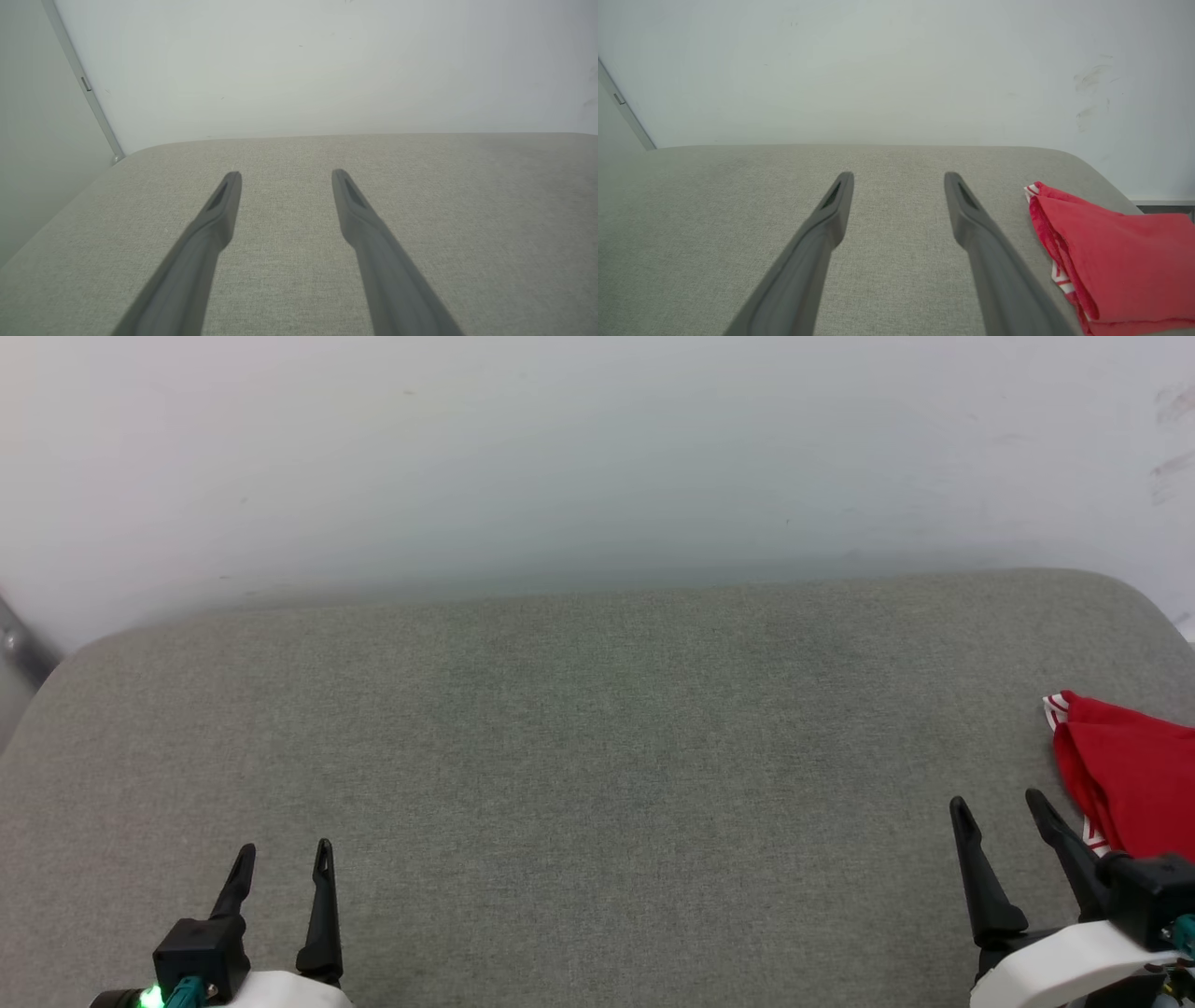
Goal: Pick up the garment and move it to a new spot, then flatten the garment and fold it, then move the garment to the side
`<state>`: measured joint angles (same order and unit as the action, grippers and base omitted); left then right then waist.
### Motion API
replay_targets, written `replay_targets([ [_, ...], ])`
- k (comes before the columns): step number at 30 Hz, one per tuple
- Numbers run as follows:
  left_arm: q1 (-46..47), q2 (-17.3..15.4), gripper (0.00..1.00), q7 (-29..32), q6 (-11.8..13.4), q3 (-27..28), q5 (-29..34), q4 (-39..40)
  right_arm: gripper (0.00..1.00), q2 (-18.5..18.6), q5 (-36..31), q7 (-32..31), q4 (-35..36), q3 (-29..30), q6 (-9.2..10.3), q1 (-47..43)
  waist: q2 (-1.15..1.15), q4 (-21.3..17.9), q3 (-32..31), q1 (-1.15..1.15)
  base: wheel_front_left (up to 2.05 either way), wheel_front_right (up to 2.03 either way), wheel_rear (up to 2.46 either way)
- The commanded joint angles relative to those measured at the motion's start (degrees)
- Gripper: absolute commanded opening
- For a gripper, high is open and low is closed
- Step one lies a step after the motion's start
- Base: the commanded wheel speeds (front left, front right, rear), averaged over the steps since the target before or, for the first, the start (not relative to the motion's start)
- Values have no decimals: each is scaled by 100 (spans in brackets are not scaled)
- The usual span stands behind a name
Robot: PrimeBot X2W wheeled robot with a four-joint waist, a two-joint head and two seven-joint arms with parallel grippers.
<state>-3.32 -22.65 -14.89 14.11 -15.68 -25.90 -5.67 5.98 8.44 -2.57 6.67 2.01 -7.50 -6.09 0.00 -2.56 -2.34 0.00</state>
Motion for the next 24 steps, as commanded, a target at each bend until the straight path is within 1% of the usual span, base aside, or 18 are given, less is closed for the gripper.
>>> replay_targets([
  [1,-1,3,0,0,-2,-1,-3,1,0,-4,5,0,-4,1,0,0,0,8,0,0,0,0,0],
  [3,-27,49,0,15,-4,-34,-21,-69,0,-12,16,-2,-101,-7,0,-12,0,12,-1,0,0,0,0],
  [6,-20,131,0,80,-72,24,-267,-85,0,-24,315,-15,-196,8,-1,35,0,17,5,0,0,0,0],
  [7,-20,131,0,80,-72,24,-267,-85,0,-24,315,-15,-196,8,-1,35,0,17,5,0,0,0,0],
  [24,228,506,0,515,-546,487,-1738,-282,0,-89,2137,-104,-608,111,-1,318,0,51,39,0,0,0,0],
])
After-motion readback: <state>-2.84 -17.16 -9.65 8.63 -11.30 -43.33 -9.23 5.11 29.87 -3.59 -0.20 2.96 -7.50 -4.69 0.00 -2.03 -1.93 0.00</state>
